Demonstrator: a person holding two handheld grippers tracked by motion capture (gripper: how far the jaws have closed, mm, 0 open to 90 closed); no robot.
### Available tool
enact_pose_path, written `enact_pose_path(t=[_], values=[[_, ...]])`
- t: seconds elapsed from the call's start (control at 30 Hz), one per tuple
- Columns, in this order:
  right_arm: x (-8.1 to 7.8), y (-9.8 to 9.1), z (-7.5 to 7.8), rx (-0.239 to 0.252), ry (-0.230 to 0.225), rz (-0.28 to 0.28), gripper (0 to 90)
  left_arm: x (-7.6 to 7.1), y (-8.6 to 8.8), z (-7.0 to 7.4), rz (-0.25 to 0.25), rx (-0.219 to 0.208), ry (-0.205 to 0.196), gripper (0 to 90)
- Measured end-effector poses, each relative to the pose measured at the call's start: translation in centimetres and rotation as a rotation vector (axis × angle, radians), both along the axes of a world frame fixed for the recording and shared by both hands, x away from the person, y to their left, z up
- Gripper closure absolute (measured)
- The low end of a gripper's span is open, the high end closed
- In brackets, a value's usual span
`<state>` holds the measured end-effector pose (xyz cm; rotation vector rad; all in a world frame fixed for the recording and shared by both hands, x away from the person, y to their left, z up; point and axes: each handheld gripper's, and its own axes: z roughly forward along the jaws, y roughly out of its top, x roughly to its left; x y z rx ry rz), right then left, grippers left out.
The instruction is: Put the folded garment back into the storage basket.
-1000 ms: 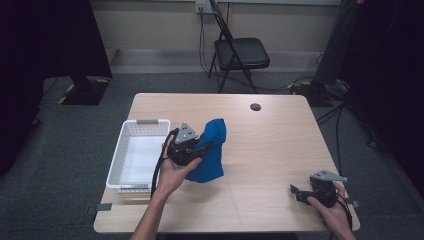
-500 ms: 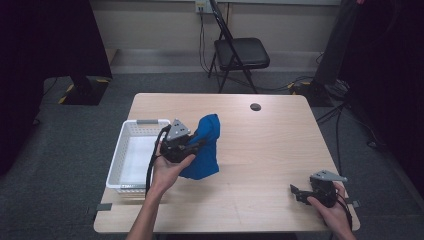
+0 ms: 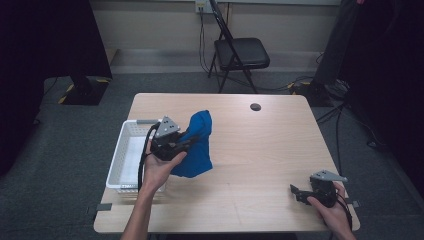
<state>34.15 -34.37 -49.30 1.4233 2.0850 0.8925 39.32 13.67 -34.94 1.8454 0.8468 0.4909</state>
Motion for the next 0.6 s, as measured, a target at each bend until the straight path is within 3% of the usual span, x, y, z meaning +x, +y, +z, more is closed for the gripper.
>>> enact_pose_path(t=[0.07,0.6], values=[[0.0,0.0,0.0,0.000,0.000,0.000,13.4,0.0,0.3,0.1,0.006,0.018,-0.006,73.1],[0.0,0.0,0.0,0.000,0.000,0.000,13.4,-0.5,2.7,1.0,0.023,0.014,-0.014,73.1]])
